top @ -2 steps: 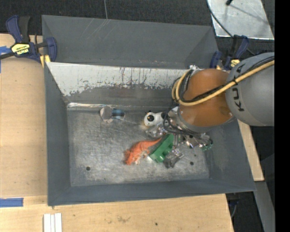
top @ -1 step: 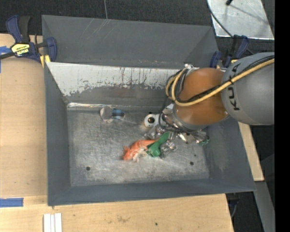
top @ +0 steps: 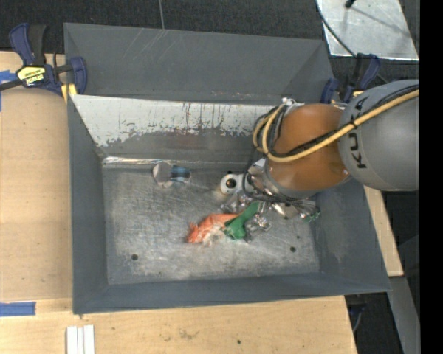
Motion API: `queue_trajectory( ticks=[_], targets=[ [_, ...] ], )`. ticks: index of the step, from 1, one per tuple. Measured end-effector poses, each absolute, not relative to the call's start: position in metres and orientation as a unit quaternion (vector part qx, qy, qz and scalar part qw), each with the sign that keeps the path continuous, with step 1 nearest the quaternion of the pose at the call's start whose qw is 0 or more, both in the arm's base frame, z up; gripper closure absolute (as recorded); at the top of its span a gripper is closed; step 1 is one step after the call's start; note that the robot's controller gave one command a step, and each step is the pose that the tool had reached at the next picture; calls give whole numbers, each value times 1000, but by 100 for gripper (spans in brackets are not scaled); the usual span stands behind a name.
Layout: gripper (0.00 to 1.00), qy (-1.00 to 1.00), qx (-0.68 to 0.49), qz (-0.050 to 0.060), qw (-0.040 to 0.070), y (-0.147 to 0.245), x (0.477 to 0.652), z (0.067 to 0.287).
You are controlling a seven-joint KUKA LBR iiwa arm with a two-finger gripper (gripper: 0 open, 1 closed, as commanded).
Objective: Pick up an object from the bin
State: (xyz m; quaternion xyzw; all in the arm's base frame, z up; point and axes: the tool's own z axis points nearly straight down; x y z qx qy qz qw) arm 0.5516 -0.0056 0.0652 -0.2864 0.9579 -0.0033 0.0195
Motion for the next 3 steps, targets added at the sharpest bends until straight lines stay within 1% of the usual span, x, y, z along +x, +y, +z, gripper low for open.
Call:
queue_trajectory(
  ticks=[1,2,3],
  targets=[
    [100,957,-289,-3,17,-5,551,69],
    [100,957,-289,-1,8,-6,547,85],
    [100,958,-288,-1,3,-7,544,98]
  ],
)
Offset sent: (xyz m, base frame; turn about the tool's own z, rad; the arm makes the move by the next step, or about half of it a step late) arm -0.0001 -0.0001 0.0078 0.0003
